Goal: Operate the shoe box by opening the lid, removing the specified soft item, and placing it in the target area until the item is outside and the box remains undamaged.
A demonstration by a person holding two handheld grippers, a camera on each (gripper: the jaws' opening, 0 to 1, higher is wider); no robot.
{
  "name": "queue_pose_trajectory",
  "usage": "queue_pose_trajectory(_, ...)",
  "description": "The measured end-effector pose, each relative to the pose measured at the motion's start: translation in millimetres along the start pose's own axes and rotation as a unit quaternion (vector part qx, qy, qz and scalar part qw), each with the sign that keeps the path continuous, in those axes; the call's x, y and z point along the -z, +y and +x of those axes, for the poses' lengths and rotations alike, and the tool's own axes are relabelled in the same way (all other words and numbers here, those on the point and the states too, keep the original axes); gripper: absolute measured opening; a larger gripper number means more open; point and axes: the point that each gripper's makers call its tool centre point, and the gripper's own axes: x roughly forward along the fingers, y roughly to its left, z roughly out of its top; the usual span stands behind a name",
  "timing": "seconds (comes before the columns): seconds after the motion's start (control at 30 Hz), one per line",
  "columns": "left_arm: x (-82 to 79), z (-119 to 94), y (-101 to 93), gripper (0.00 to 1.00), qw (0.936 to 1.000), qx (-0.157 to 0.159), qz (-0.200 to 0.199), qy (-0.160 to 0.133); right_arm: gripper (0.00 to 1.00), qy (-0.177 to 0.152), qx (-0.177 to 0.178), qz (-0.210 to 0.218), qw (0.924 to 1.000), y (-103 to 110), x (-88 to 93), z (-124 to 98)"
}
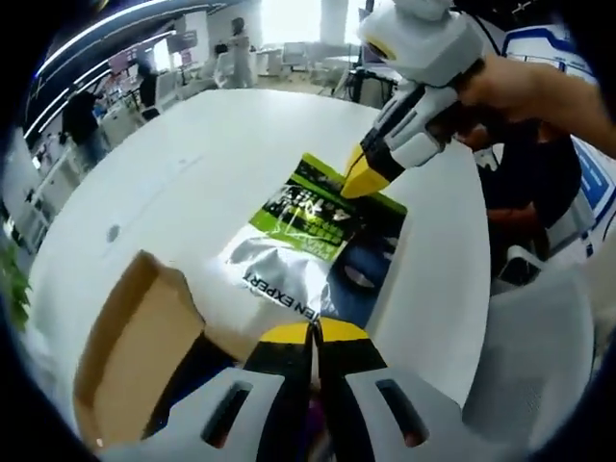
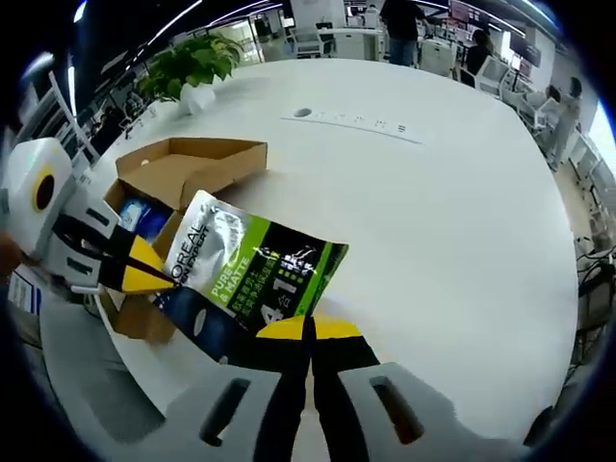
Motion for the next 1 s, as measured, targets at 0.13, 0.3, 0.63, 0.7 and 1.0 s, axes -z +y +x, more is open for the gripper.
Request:
queue_pose_trajectory(0.13, 0.6, 11.1, 0.6, 0.00, 0.9996, -0.001, 0.008, 0.029, 0.00, 0.001, 0.008, -0.006, 0.9999, -6.6, 0.7, 8.4)
queue_pose_trajectory(0.3, 4.6, 25.2, 0.3, 0.00, 0.9976, -0.007, 0.028, 0.062, 0.00, 0.001, 0.013, -0.007, 0.9999, -12.2, 4.9, 17.4)
queue_pose_trajectory(0.63, 11.5, 46.1, 3.5, 0.00, 0.9924, -0.015, 0.066, 0.104, 0.00, 0.000, 0.023, -0.006, 0.9997, -21.9, 14.0, 36.5)
queue_pose_trajectory(0.7, 12.4, 50.7, 4.6, 0.00, 0.9892, -0.018, 0.092, 0.112, 0.00, 0.000, 0.023, -0.002, 0.9997, -25.1, 15.1, 40.2)
queue_pose_trajectory(1.0, 20.6, 65.4, 6.2, 0.00, 0.9808, -0.023, 0.139, 0.135, 0.00, 0.002, 0.023, -0.002, 0.9997, -29.4, 19.7, 52.9)
